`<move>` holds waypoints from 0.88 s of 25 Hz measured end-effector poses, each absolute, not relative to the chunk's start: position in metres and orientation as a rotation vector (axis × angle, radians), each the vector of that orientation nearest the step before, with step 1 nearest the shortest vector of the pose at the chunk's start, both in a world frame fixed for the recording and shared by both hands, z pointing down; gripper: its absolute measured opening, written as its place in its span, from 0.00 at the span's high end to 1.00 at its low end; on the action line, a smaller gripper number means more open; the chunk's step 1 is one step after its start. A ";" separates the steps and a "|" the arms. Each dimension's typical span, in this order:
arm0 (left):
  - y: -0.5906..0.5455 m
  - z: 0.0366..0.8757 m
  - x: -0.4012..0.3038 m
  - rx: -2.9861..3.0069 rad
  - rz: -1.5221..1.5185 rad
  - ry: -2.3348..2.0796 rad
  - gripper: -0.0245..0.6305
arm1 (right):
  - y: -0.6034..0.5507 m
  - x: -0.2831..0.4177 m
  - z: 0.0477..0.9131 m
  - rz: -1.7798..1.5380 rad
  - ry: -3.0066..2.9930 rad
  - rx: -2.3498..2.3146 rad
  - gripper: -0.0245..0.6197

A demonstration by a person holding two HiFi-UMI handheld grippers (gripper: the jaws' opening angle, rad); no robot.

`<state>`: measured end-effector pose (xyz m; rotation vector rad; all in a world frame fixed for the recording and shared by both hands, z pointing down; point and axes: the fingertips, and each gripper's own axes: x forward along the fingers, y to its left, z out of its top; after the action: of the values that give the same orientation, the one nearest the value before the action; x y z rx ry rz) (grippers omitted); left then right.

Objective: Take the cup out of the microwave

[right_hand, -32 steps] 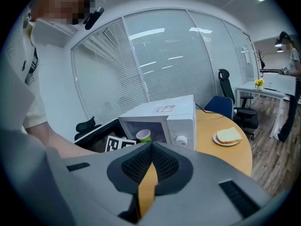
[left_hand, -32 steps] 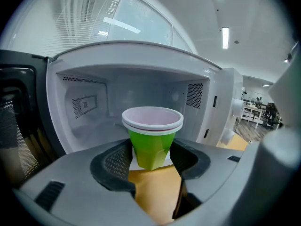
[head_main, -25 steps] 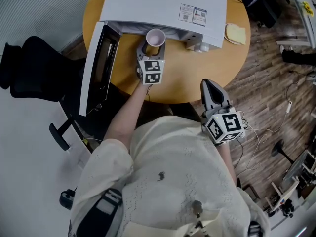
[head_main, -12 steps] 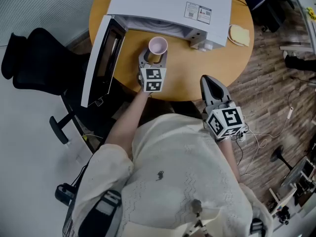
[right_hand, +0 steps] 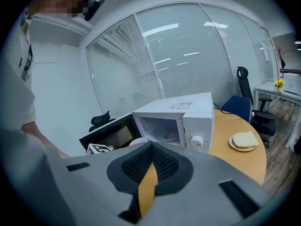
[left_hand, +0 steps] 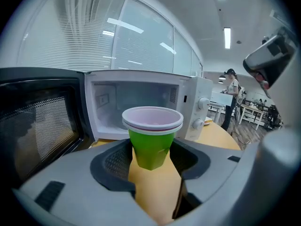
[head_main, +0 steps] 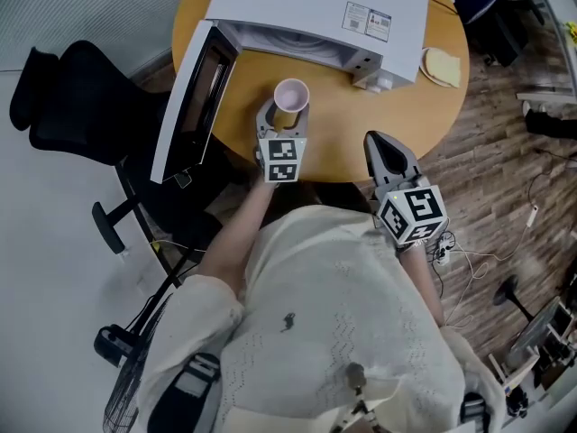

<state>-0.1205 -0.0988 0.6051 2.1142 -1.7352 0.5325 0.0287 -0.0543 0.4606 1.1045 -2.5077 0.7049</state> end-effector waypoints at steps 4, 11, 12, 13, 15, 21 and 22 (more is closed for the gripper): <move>-0.089 0.596 -0.120 2.098 0.512 -1.760 0.55 | -0.055 0.027 0.461 0.697 -2.523 1.074 0.95; -0.073 0.589 -0.117 2.086 0.517 -1.791 0.55 | -0.055 0.027 0.461 0.692 -2.547 1.033 0.95; -0.070 0.587 -0.116 2.087 0.519 -1.792 0.55 | -0.055 0.028 0.461 0.690 -2.548 1.028 0.95; -0.068 0.585 -0.115 2.087 0.520 -1.791 0.55 | -0.055 0.029 0.461 0.687 -2.549 1.023 0.95; -0.062 0.581 -0.112 2.091 0.515 -1.786 0.55 | -0.055 0.029 0.462 0.676 -2.551 1.010 0.95; -0.046 0.564 -0.106 2.097 0.487 -1.789 0.55 | -0.053 0.030 0.462 0.664 -2.566 0.970 0.95; -0.043 0.561 -0.106 2.095 0.485 -1.794 0.55 | -0.052 0.030 0.462 0.662 -2.568 0.962 0.95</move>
<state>-0.1055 -0.0432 0.5610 2.0951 -1.7945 0.4845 0.0304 -0.0518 0.4621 0.9624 -2.5680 0.6617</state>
